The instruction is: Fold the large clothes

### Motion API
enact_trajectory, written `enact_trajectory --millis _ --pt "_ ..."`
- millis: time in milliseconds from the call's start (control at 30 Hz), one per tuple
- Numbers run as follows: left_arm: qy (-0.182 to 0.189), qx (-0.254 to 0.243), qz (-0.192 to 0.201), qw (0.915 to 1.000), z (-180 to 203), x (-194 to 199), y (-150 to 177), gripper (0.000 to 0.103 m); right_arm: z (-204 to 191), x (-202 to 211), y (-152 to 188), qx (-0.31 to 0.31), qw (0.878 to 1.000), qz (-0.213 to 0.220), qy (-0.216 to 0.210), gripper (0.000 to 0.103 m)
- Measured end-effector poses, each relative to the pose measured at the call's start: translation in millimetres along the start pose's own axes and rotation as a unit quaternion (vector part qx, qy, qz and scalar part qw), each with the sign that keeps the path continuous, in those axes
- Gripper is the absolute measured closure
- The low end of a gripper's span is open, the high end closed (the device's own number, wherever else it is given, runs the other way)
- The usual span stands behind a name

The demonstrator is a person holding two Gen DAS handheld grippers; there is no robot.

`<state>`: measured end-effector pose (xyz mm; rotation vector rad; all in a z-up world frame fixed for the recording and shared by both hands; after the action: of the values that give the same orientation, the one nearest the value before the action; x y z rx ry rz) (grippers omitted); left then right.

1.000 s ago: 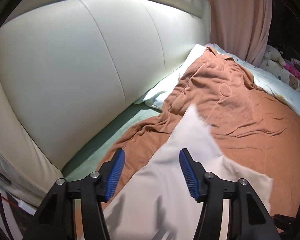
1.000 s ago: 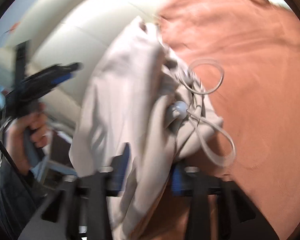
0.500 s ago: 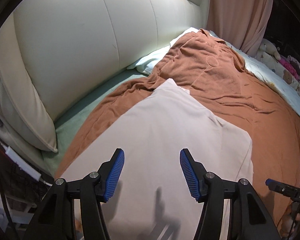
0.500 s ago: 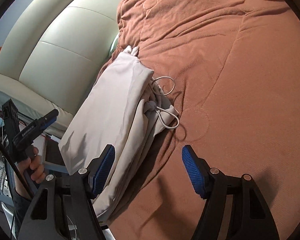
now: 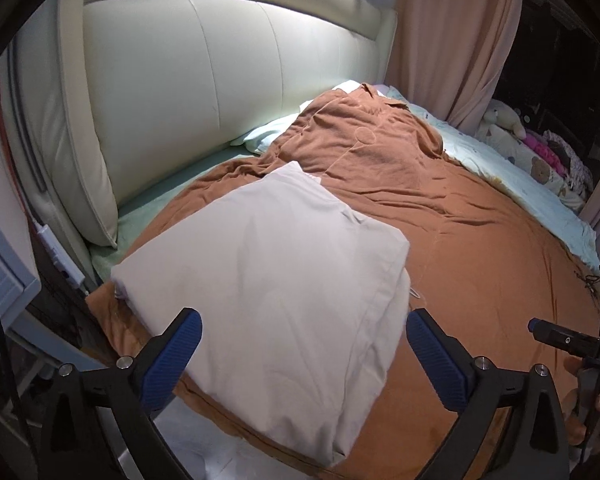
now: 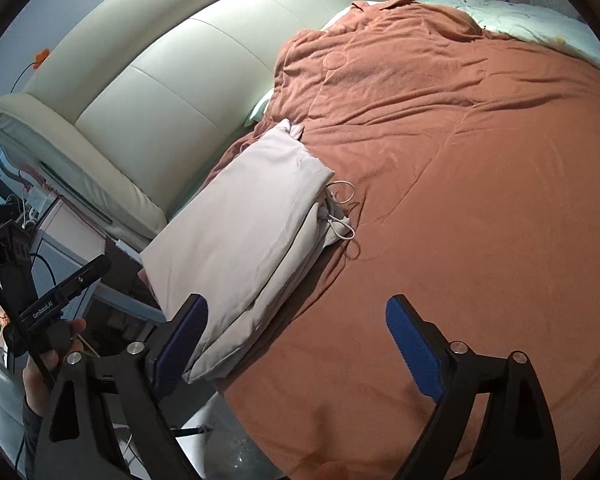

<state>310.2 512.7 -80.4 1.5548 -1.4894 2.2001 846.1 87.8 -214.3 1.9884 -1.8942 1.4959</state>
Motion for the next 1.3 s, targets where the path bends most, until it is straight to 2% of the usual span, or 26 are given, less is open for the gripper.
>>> enact_trajectory --millis 33,233,367,900,1200,1300 --pt "0.000 0.004 -0.001 1.0000 0.6 7.5 4.9 0.000 -7.0 12.0 4.0 0.007 1.000 0.003 0.004 0.000" --pt "-0.008 0.011 0.011 0.9998 10.3 57.9 40.0 0.000 -41.1 65.4 32.6 0.045 0.998 0.019 0.029 0.000" --pt "-0.009 0.016 0.033 0.9993 17.7 93.2 61.2 0.000 -59.5 96.4 53.4 0.060 0.997 0.028 0.037 0.000" --pt "0.039 0.015 0.094 0.9947 35.8 208.9 134.6 0.000 -112.9 222.3 148.6 0.097 0.987 0.102 0.082 0.000" --pt "0.089 -0.011 0.130 0.9874 56.0 269.4 175.1 0.001 -134.5 277.7 225.4 0.092 0.979 0.145 0.114 0.000" --pt "0.105 -0.026 0.142 0.9840 65.7 290.4 192.2 0.000 -139.7 295.5 251.4 0.091 0.974 0.156 0.138 0.000"
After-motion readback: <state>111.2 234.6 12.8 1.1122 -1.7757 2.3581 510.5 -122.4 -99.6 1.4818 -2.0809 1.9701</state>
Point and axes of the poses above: each gripper's, at about its wrist camera, not at the fingertips, and x roughly against the way its jaws point, z to its right, y to its underside, the point moved 3 cm from there along -x, roughly the way its jaws point, and after that the axes turned 15 degrees about -y, right-handed, at the moved point
